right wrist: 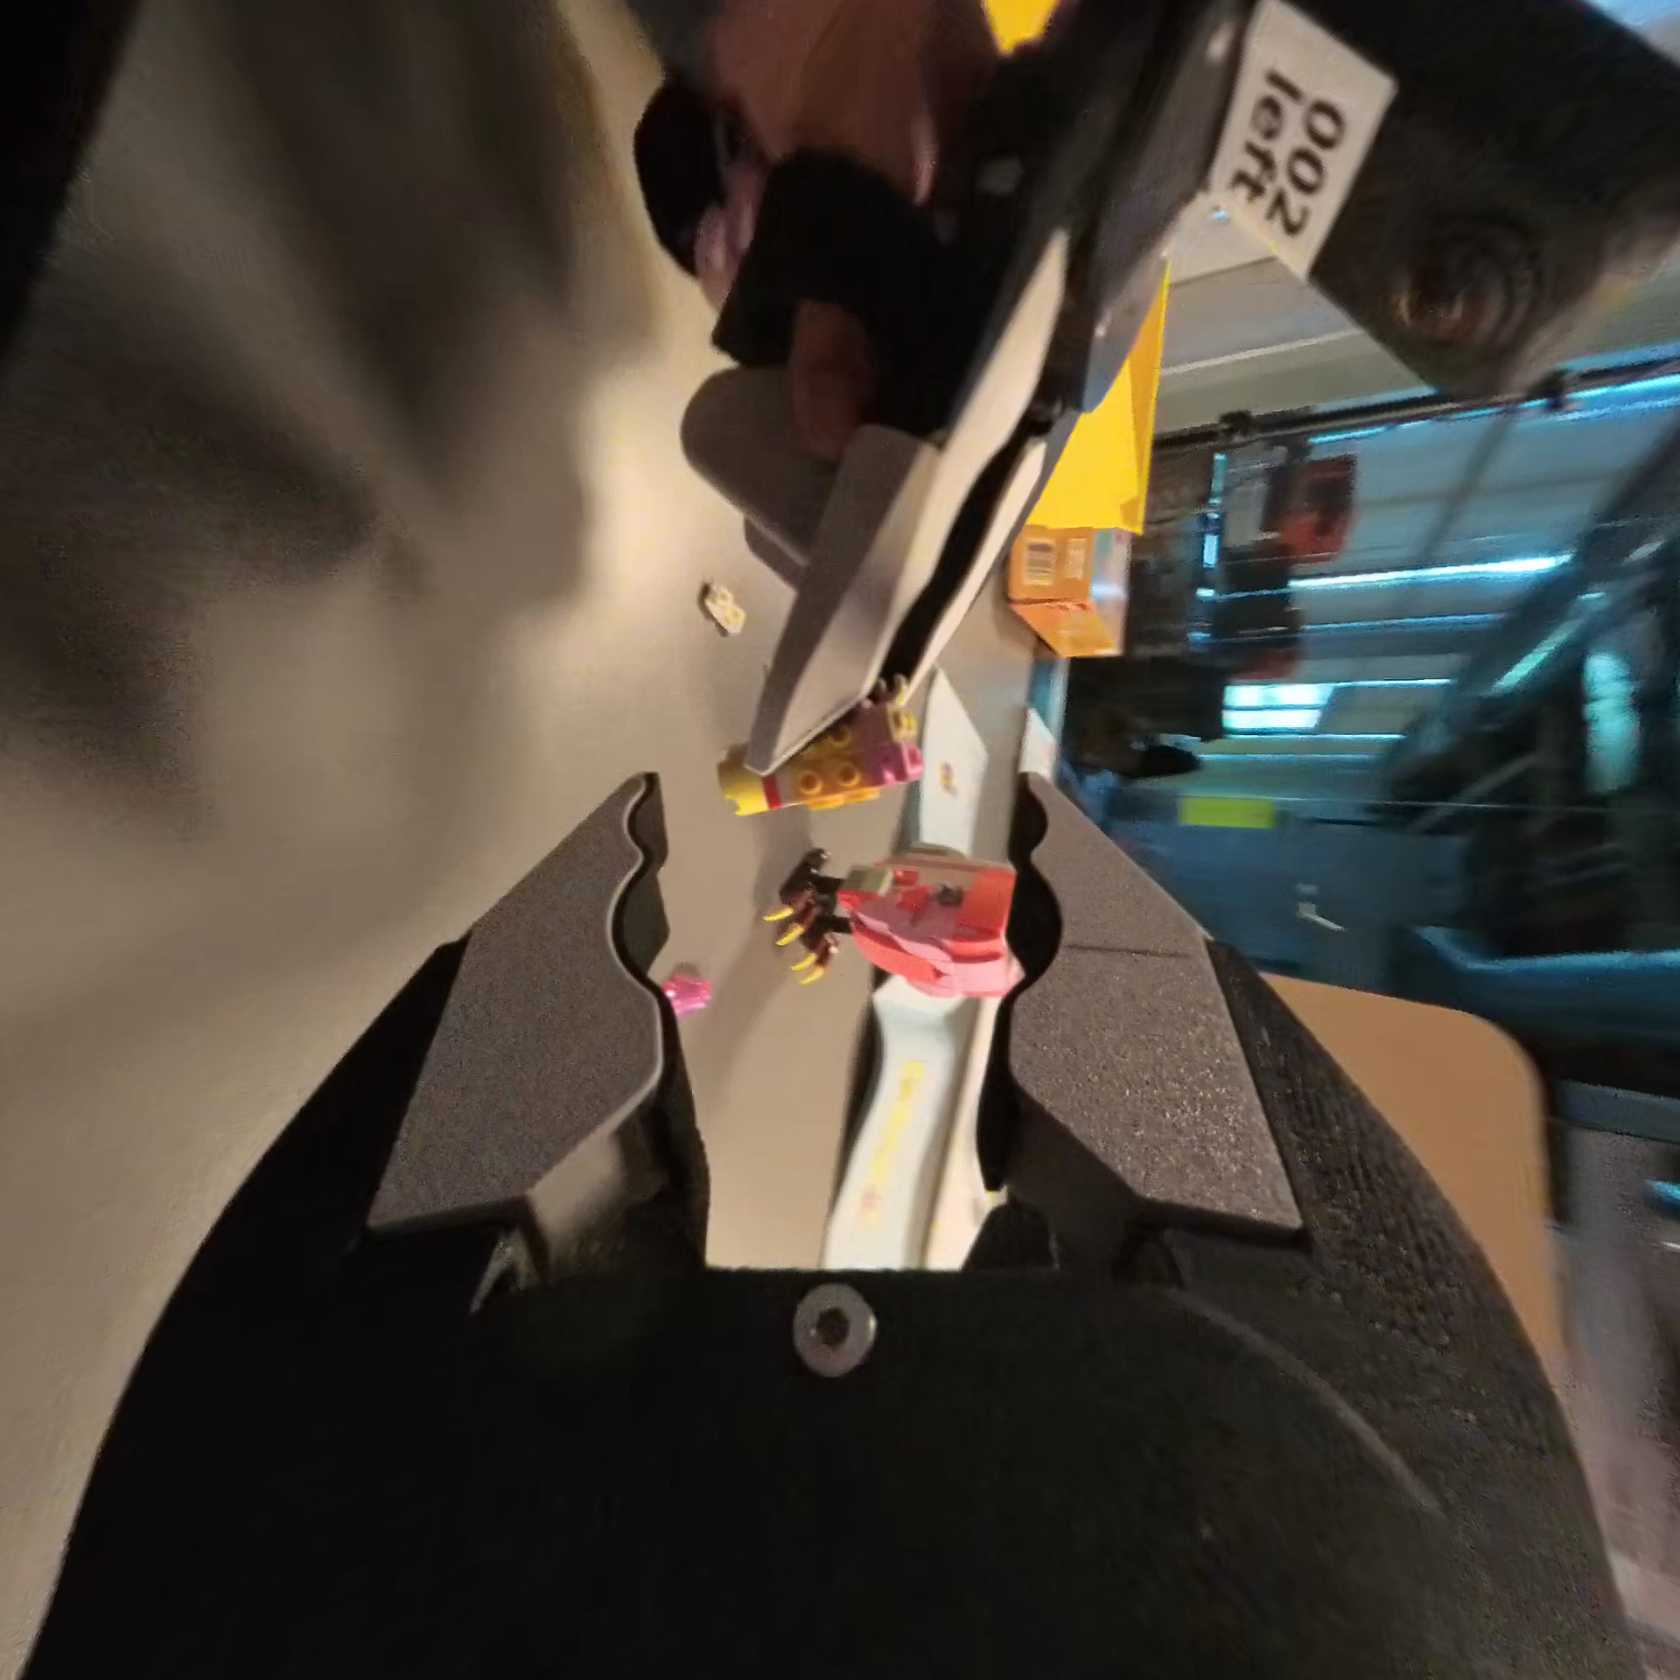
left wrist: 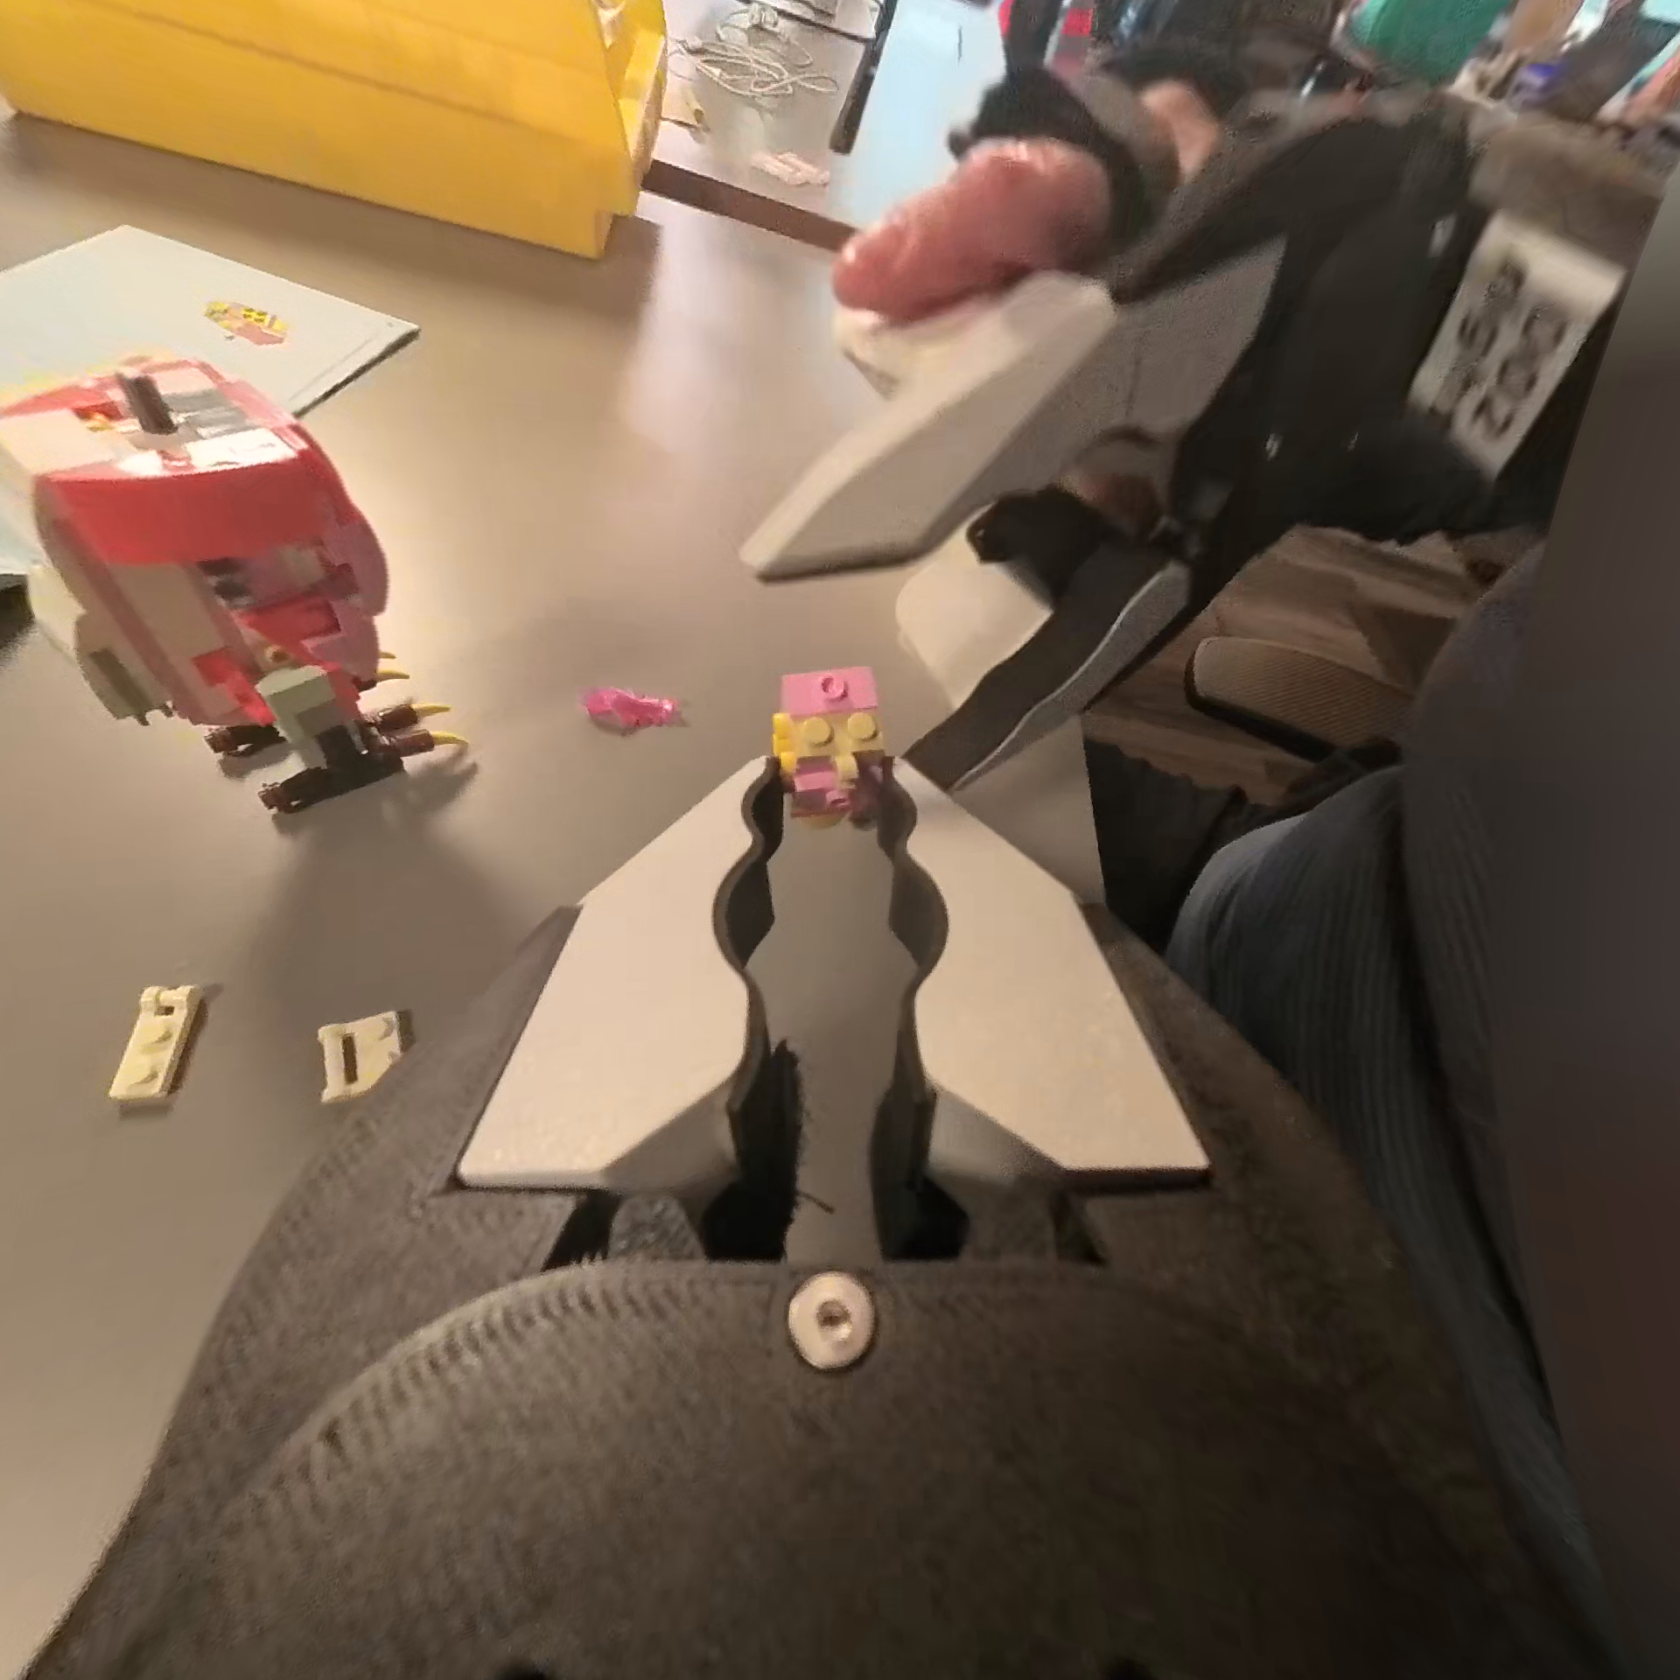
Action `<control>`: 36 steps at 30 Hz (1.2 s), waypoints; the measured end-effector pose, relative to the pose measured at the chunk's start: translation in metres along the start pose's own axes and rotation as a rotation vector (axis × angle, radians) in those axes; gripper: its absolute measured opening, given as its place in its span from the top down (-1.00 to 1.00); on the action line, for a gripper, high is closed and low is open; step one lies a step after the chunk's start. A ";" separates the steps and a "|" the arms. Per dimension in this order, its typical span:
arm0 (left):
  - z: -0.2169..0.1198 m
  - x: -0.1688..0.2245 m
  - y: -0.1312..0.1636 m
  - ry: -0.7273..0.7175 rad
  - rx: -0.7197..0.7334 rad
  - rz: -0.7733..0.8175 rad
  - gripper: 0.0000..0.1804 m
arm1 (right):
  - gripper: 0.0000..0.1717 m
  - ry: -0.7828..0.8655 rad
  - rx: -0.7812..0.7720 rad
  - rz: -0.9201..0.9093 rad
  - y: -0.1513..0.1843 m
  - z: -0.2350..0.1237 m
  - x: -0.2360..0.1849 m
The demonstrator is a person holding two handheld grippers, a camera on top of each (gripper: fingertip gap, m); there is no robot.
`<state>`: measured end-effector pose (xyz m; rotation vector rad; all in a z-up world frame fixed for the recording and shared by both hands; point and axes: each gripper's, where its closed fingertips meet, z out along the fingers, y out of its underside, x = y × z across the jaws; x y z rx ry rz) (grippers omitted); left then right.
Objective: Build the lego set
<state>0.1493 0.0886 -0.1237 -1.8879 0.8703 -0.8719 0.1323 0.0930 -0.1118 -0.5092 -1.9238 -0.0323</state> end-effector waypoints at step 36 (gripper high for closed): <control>0.002 -0.002 -0.038 0.103 0.209 -0.286 0.80 | 0.48 0.133 -0.040 0.221 0.016 0.005 0.026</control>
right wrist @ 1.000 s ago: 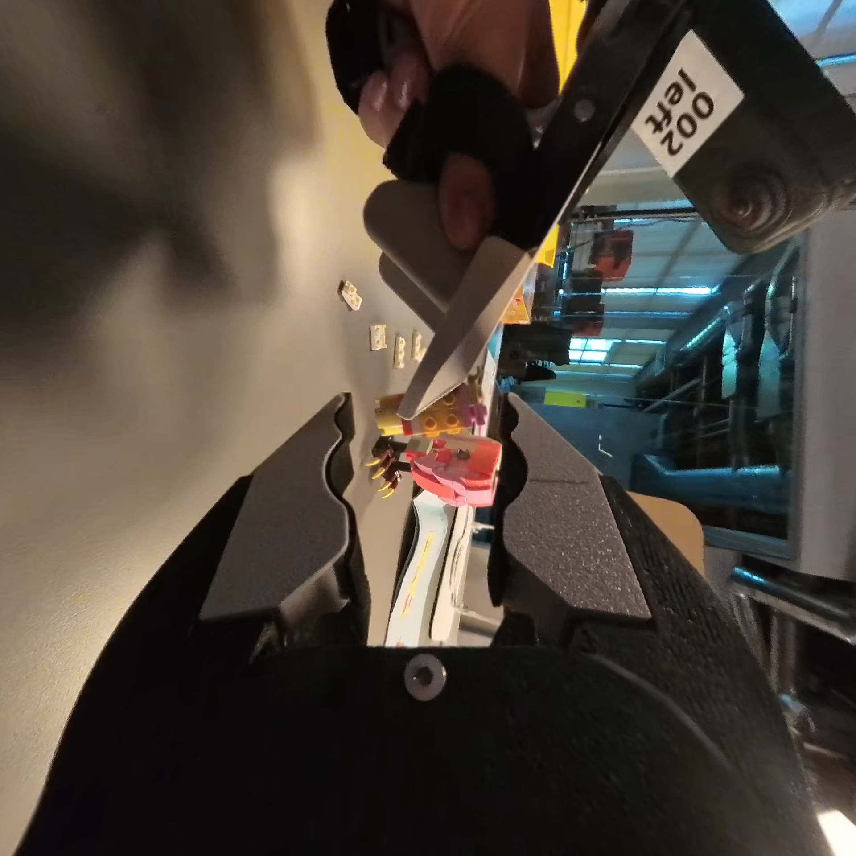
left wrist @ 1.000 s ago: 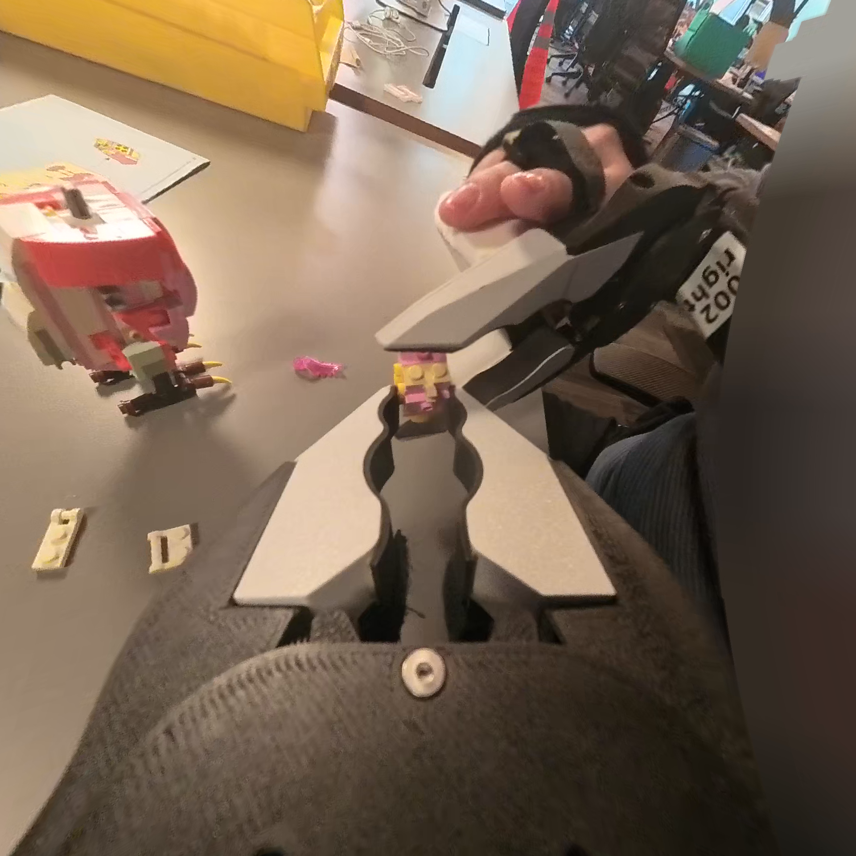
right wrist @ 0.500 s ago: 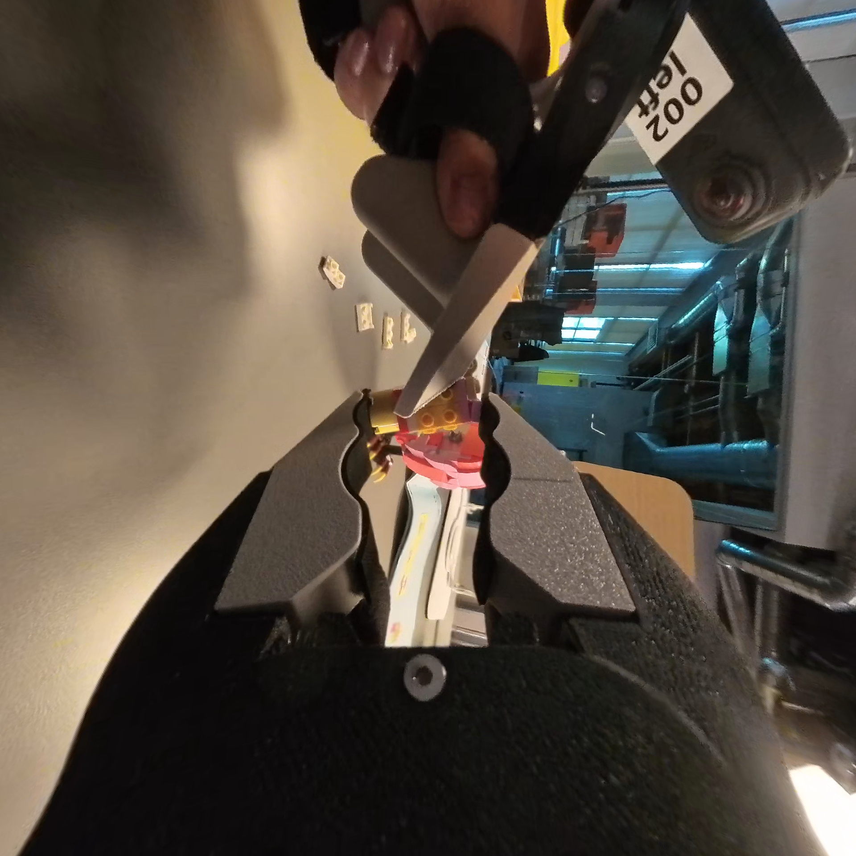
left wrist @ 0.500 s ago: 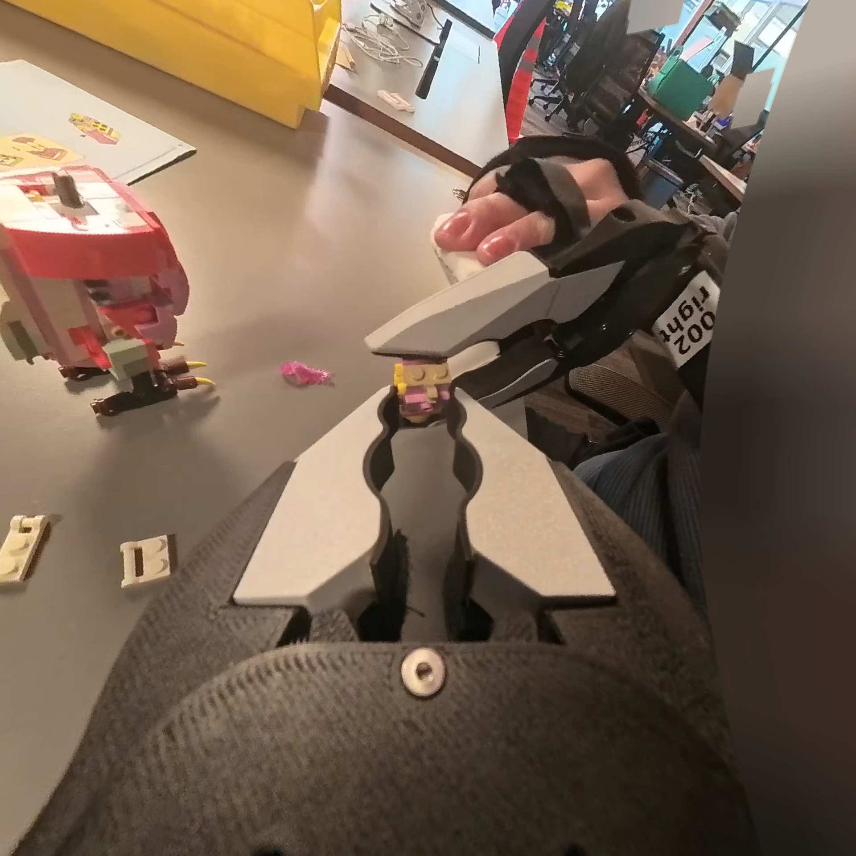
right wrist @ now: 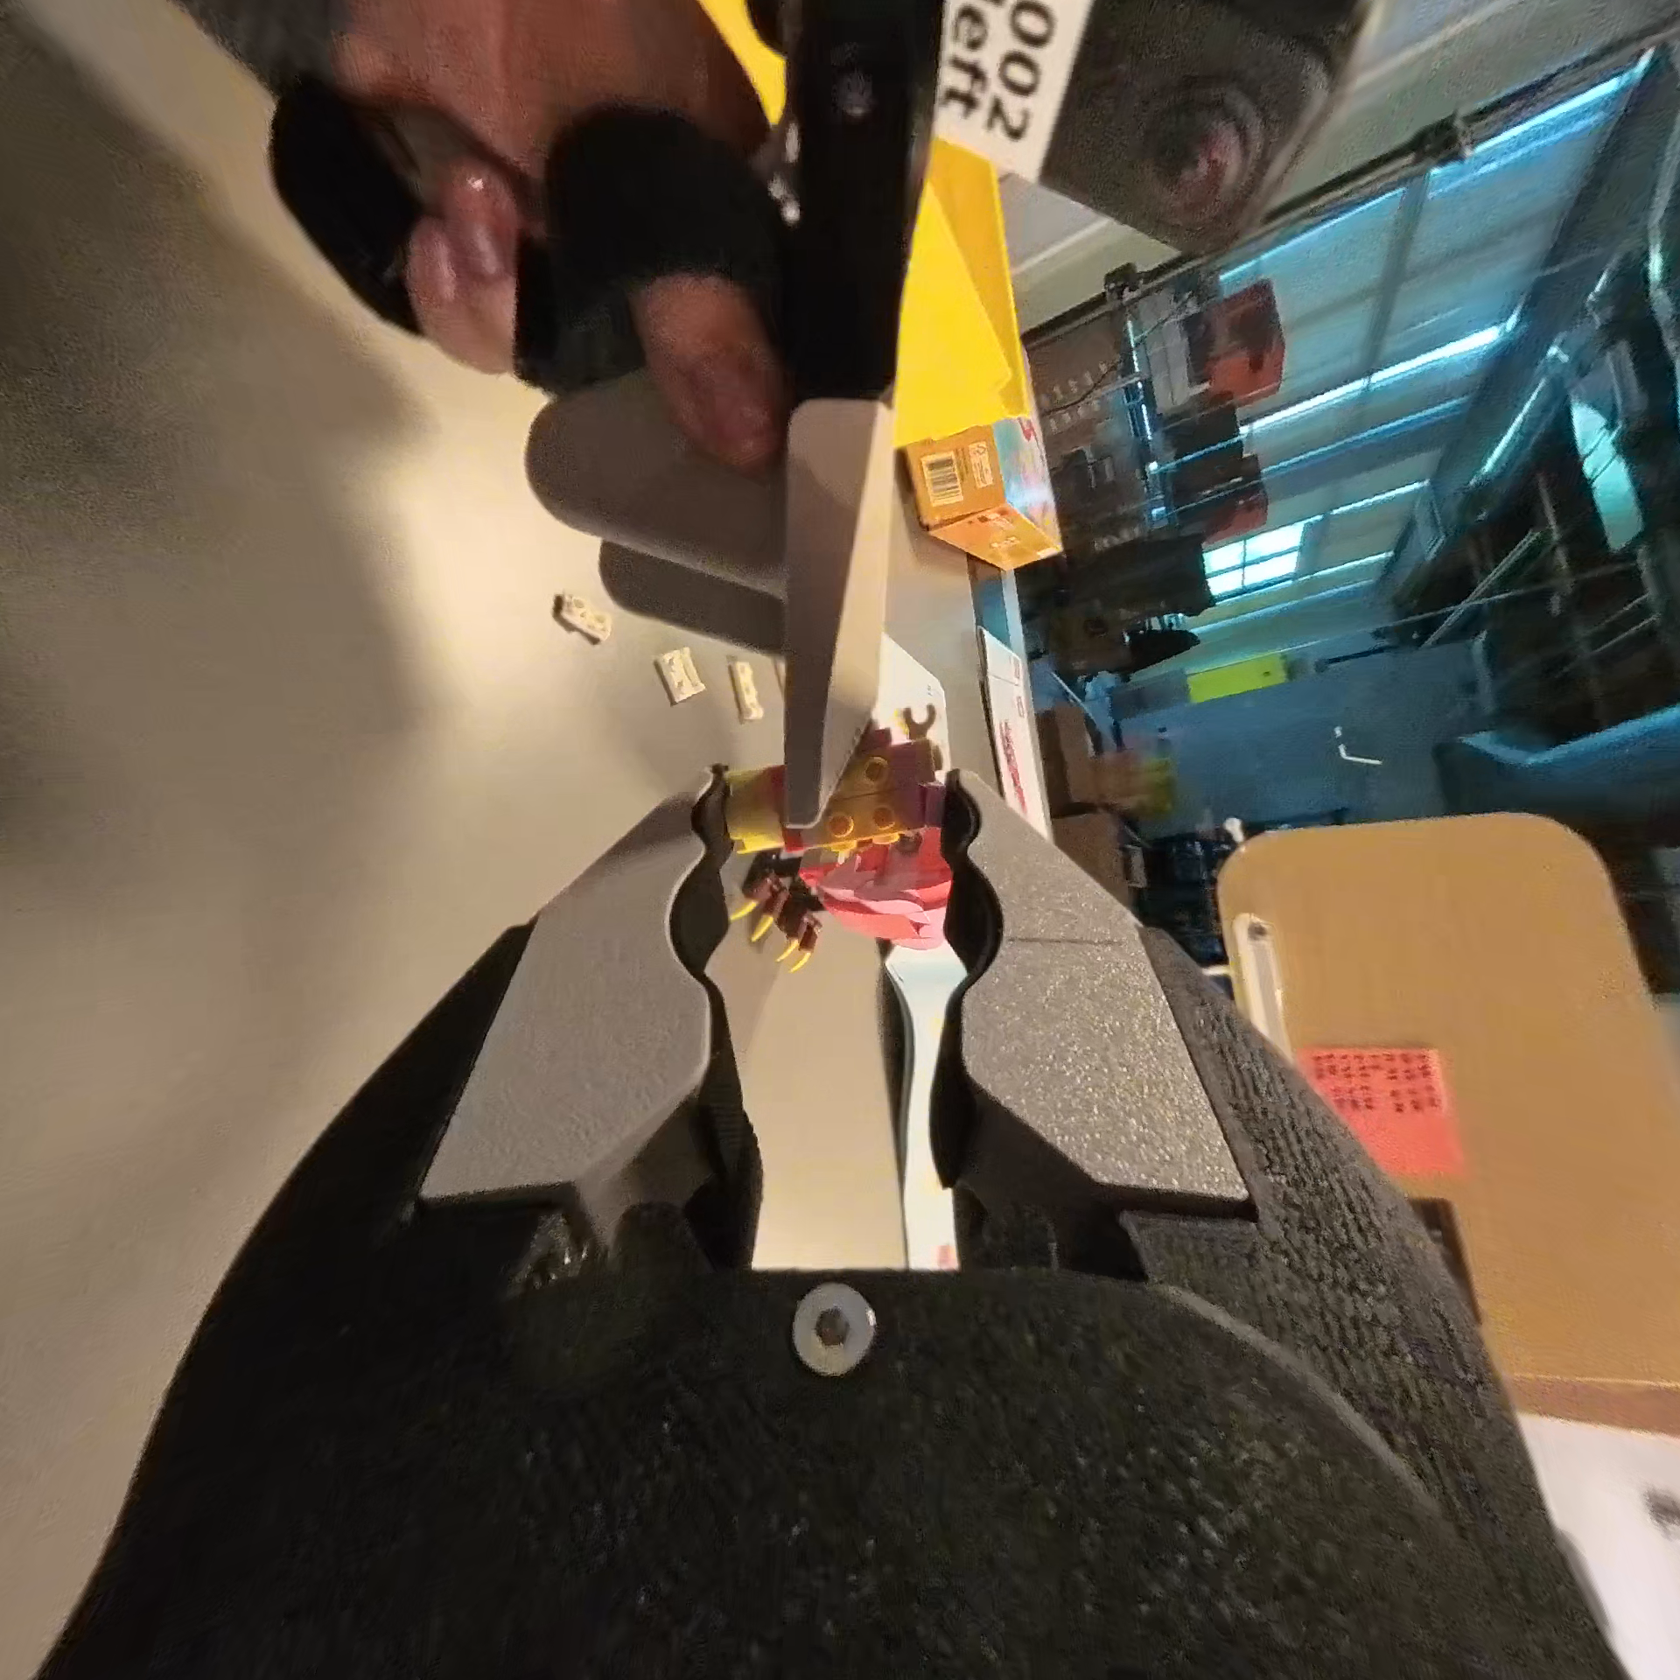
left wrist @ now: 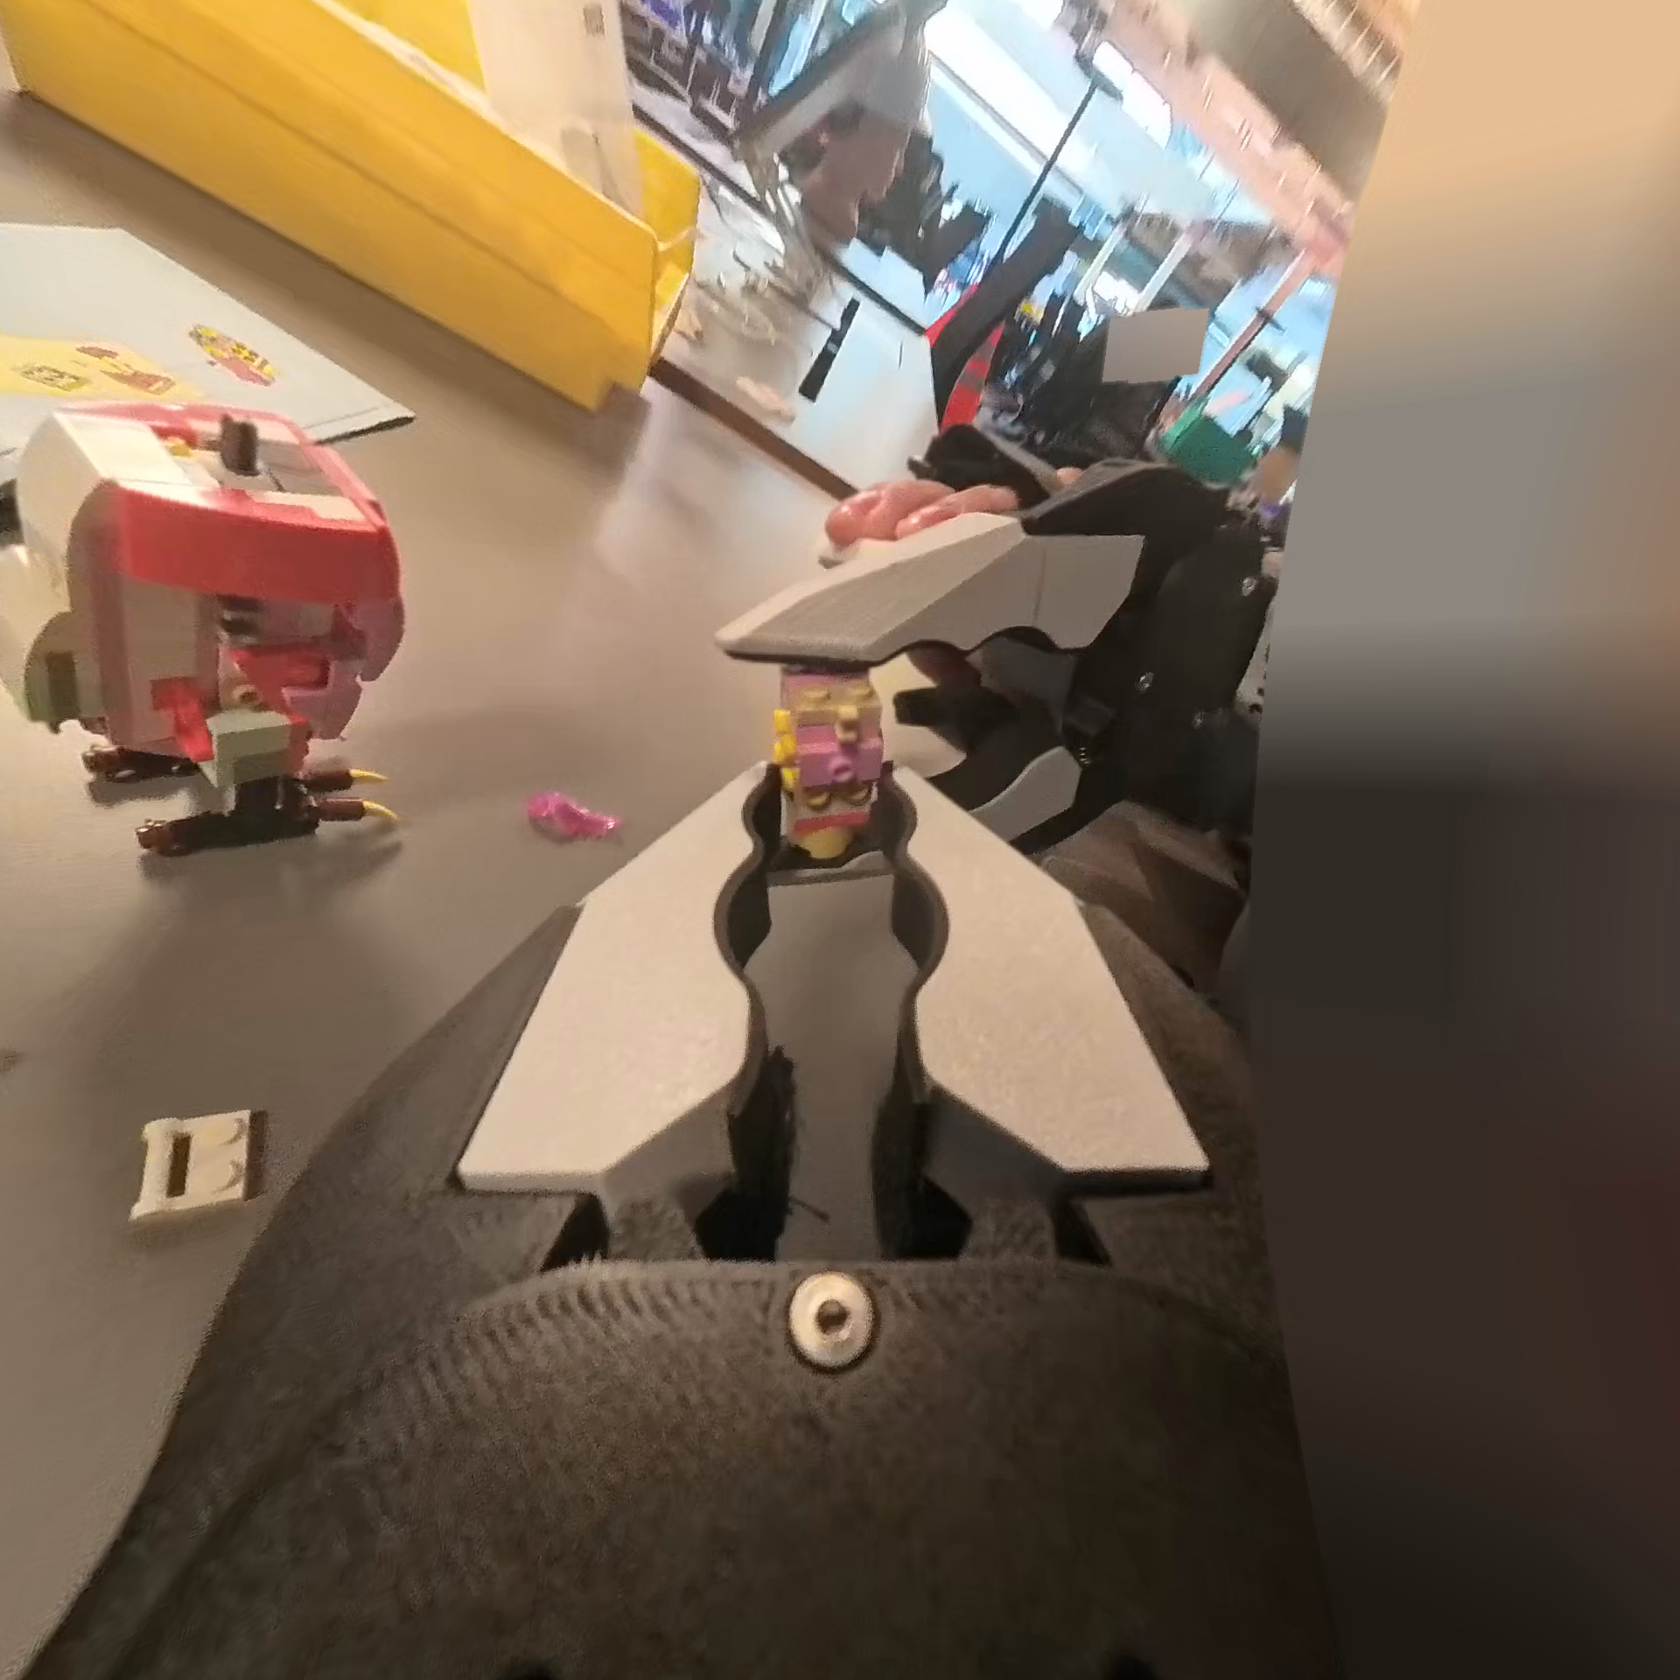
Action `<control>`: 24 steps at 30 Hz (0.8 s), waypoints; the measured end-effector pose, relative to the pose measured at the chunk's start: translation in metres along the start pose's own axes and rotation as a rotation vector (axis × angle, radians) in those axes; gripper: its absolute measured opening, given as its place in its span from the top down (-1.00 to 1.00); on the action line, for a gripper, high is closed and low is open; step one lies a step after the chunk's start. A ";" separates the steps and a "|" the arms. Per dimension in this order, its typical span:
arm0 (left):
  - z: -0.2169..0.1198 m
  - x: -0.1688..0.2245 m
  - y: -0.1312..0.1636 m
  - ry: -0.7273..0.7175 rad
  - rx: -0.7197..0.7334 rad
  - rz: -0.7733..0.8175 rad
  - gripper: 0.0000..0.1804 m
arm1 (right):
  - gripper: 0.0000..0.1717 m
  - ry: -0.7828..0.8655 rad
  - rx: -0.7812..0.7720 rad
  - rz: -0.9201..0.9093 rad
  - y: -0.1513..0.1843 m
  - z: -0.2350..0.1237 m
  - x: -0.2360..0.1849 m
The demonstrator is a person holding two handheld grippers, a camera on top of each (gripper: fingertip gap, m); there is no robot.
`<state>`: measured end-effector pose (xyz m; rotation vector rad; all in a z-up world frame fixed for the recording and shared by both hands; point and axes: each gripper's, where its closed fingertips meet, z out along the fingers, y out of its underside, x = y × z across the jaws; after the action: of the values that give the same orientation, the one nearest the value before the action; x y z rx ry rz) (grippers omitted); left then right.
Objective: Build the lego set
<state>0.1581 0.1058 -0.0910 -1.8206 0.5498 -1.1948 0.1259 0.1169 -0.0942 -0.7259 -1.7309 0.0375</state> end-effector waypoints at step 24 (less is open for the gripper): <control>-0.010 0.001 -0.035 -0.130 0.351 0.141 0.77 | 0.47 0.133 0.015 0.147 -0.003 -0.001 0.027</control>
<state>0.1466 0.1187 -0.0592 -1.5214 0.3618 -0.9996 0.1226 0.1273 -0.0697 -0.8253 -1.5472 0.1016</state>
